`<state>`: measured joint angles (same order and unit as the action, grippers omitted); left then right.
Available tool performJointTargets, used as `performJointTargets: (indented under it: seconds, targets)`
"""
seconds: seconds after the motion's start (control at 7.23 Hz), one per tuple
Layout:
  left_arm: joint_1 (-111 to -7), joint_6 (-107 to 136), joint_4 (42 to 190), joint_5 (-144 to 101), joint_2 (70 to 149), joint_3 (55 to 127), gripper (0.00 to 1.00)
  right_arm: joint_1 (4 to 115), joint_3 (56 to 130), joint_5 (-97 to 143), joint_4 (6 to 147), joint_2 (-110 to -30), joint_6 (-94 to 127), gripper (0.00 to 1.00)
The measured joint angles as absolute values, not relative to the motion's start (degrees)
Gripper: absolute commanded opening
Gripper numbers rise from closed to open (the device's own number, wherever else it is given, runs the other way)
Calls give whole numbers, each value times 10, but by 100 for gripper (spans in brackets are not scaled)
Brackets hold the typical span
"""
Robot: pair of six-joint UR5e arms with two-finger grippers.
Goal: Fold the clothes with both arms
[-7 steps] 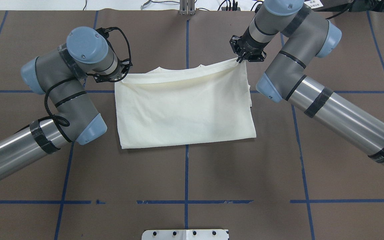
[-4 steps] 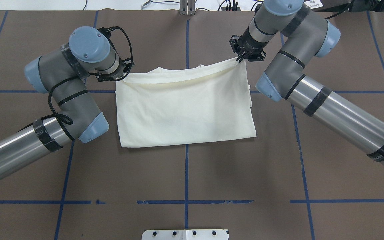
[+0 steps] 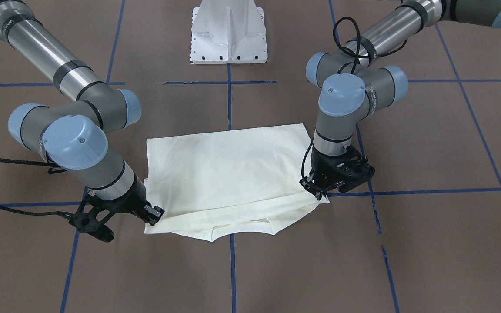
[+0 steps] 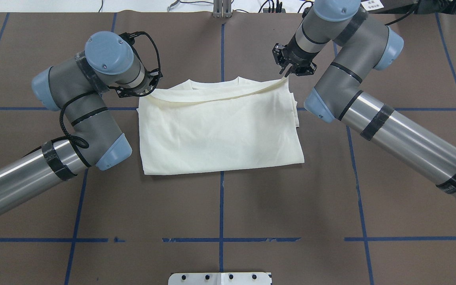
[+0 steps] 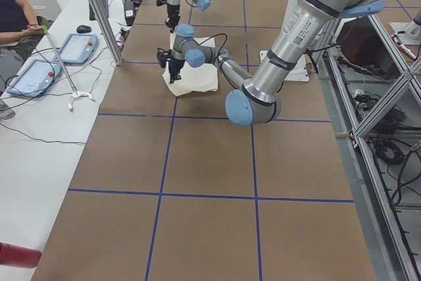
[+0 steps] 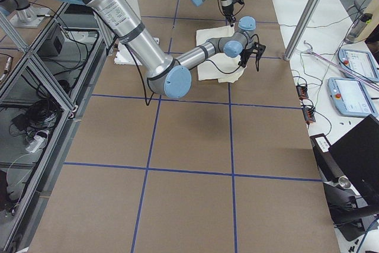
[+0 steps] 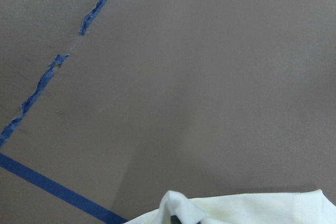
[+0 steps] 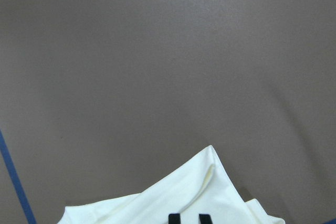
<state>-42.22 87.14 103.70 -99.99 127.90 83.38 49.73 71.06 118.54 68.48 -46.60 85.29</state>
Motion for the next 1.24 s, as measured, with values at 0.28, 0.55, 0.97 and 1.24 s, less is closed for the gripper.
performJointTargets:
  seconds: [0.28,0.55,0.97,1.24]
  targets:
    - [-423,869,1036,-999,1278,833,100,497,712,1186,685,-468,853,100]
    - [-424,868,1031,-1001,1278,838,100,489,739,1186,675,-485,857,100]
    - [-425,869,1022,-1001,1271,870,100,419,889,1146,673,-603,883,100]
    - [-425,870,1021,-1001,1269,878,100,376,947,1117,673,-670,894,97]
